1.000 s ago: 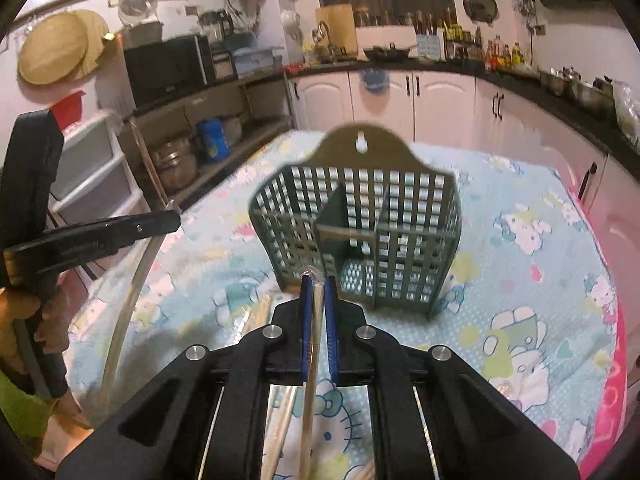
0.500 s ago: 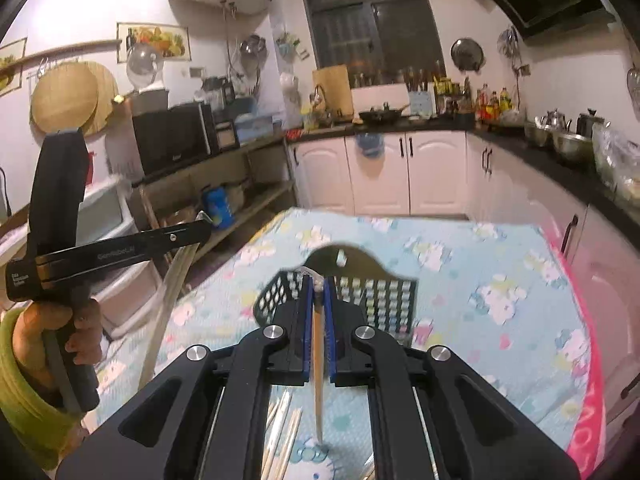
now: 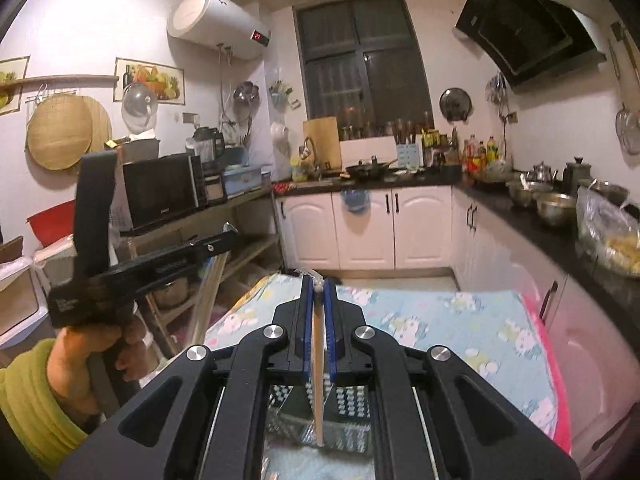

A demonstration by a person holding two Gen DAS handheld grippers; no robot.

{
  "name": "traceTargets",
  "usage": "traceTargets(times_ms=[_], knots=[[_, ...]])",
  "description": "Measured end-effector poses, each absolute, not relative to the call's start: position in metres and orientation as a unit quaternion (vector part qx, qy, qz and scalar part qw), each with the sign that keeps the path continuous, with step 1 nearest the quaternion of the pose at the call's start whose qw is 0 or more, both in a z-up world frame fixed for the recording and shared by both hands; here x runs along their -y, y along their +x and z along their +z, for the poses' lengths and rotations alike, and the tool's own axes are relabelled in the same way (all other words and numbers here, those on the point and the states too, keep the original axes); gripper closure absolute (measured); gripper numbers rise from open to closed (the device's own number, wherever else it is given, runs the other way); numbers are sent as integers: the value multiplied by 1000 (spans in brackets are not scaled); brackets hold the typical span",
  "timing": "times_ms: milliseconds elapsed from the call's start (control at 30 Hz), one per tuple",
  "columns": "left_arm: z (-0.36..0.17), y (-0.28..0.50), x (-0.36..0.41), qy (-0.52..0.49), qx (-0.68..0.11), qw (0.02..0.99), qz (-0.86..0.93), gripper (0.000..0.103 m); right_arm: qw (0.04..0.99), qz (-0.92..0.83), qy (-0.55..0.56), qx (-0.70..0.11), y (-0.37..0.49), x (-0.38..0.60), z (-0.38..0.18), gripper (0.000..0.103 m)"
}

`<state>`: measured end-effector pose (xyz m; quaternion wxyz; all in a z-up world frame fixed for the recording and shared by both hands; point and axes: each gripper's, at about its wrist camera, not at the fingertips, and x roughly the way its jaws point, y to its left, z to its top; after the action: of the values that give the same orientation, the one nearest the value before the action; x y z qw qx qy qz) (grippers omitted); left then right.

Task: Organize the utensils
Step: 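Carry the chopsticks upright with the right gripper over the green caddy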

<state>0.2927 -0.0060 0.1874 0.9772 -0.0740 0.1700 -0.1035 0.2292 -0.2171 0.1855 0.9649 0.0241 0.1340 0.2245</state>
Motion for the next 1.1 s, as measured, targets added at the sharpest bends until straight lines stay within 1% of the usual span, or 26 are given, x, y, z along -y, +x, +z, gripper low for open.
traceTargets(times_ms=[400, 667, 867, 1100], knots=[[192, 325, 16, -60, -114, 989, -79, 102, 970, 207, 30, -120, 259, 223, 188, 97], [171, 337, 16, -61, -76, 993, -73, 102, 971, 199, 33, -132, 282, 222, 172, 97], [154, 345, 10, -74, -77, 991, -75, 102, 969, 199, 34, -145, 293, 219, 155, 97], [137, 346, 12, -64, -67, 993, -70, 102, 967, 195, 42, -161, 303, 217, 139, 97]])
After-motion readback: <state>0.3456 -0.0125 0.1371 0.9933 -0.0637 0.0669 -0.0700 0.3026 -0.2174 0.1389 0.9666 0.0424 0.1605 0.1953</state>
